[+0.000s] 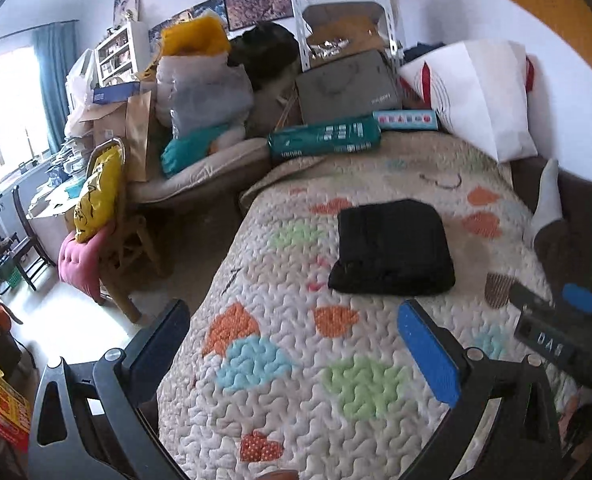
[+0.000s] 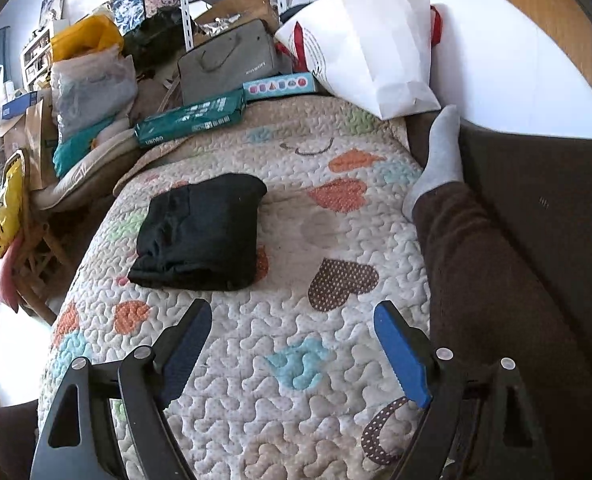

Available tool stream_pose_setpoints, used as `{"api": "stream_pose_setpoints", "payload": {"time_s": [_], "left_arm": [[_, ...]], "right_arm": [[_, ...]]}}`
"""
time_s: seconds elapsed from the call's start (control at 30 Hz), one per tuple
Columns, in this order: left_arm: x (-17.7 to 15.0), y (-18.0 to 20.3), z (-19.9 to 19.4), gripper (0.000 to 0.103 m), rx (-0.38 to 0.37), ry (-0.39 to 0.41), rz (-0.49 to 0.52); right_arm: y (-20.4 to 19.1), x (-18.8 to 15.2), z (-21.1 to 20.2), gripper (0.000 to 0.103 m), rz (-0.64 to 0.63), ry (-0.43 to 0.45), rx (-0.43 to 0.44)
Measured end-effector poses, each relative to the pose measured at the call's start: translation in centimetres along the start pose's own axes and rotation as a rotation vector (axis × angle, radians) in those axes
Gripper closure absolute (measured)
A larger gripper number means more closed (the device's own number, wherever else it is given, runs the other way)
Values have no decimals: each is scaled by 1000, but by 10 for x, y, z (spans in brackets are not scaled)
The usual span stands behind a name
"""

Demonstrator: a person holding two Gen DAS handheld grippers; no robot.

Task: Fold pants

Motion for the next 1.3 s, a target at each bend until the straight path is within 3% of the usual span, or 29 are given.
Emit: {"api": "stream_pose_setpoints", "payload": {"time_s": [0.37,1.3], "left_arm": [[-17,4,13,0,-22,-68,4],[-27,9,20,0,-47,-117,19]], "right_arm": [[-18,-8,5,15,-66,-18,1],[-24,-13,8,14,-78,-36,1]]}}
Point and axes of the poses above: each gripper's, at about its wrist camera, not at the fingertips, and z roughly the way its jaws point, y to its right, x to its top, the point moved 6 cm from there along z, roughly the way its jaws point, and after that the axes turned 3 degrees about -z, right-handed, at the moved point
